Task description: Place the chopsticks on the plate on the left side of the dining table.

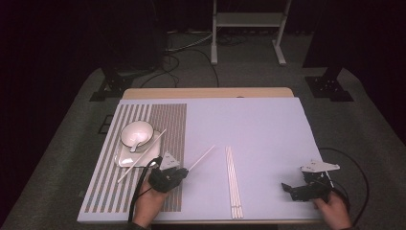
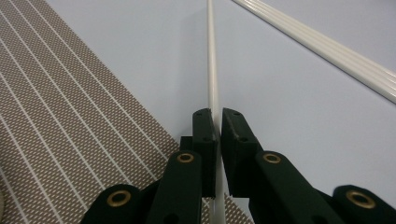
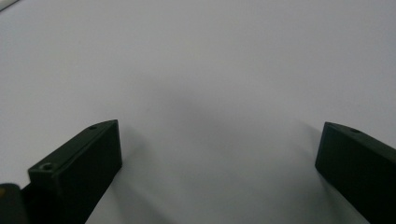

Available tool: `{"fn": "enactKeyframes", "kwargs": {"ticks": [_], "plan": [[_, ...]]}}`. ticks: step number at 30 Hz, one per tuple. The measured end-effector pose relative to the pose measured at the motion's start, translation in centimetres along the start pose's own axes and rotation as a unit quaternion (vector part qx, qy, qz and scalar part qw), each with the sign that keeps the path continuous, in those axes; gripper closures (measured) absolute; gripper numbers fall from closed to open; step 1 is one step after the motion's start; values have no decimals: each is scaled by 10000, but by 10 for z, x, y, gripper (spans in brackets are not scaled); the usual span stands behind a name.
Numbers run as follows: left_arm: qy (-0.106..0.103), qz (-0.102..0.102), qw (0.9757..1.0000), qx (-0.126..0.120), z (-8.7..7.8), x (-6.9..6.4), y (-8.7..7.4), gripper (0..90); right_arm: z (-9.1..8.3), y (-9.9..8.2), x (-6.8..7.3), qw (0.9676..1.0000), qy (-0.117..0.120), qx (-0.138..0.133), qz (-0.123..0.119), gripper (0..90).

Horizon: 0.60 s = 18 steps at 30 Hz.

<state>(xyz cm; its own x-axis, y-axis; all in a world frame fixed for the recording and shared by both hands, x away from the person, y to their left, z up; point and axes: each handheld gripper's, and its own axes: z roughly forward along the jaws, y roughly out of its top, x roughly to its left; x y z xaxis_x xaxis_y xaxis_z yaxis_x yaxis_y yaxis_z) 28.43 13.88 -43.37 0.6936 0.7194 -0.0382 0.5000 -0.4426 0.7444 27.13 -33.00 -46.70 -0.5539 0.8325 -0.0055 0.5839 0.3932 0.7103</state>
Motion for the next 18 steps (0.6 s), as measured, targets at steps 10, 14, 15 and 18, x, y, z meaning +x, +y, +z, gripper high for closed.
{"fn": "enactKeyframes", "kwargs": {"ticks": [10, 14, 15, 18], "plan": [[110, 2, 9999, 14, -7, 7, -2, 843, 0, 0, 0, 10000, 2, 0, 0, 0], [173, -44, 9998, 5, -11, 12, -3, 843, 0, 0, 0, 10000, 2, 2, 0, 0], [184, -55, 9998, 1, -12, 14, -4, 842, 0, 0, 0, 10000, 1, 0, 0, 0], [232, -94, 9997, -1, -14, 17, -5, 842, 0, 0, 0, 10000, 2, 0, 0, 0]]}}
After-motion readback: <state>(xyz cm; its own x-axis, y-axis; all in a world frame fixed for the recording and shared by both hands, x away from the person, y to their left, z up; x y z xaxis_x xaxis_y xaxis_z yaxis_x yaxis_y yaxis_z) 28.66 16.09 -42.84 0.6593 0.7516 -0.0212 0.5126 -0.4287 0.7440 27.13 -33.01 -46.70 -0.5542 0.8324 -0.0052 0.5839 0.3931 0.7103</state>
